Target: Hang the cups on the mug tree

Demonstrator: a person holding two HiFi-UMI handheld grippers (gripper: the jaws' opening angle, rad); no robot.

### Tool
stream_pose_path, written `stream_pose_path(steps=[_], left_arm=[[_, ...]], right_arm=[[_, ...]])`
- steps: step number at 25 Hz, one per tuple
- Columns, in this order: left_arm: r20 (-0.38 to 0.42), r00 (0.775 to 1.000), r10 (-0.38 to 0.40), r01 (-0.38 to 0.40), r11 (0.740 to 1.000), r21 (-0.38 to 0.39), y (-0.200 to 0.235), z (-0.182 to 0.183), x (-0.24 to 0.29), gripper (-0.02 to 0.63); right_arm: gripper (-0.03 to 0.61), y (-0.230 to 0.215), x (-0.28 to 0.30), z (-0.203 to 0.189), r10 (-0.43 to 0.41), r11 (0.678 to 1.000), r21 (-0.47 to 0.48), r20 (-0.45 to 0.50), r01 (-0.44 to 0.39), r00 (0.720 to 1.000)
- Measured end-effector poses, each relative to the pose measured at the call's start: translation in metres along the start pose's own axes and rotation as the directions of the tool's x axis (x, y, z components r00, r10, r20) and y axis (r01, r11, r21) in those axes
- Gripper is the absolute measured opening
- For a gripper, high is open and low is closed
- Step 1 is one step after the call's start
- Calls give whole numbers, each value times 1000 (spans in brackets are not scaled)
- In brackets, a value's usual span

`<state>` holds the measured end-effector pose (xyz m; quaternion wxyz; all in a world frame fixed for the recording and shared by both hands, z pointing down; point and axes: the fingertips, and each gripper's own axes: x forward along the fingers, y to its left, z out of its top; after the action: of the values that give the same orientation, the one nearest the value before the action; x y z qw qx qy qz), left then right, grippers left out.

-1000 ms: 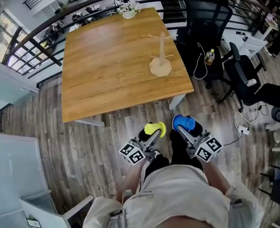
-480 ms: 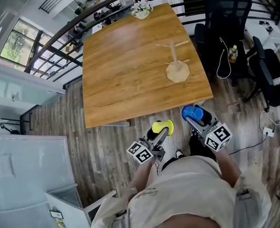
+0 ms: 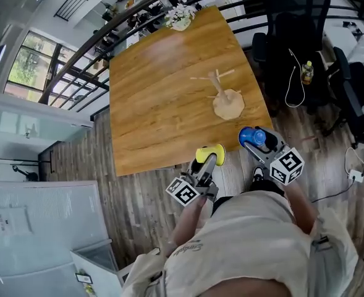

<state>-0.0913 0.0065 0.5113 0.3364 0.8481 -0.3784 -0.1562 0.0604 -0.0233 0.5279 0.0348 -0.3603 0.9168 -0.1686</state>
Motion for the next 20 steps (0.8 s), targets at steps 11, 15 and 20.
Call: stream_pose_path(steps=[11,15,20], left_arm=[[31,996,89,-87,995,-50,35,9,9,279],[28,998,55,-53,996,-66,60,18,30,279],[71,997,-13,22,991,-129,84,48,57,279]], right_arm=[[258,-30,34,14,44,999,34,-21,-43,999],[258,-48,43,7,-2,995,102,-32,6,999],[256,-57,59,18,-104,989,104,-48,109,993]])
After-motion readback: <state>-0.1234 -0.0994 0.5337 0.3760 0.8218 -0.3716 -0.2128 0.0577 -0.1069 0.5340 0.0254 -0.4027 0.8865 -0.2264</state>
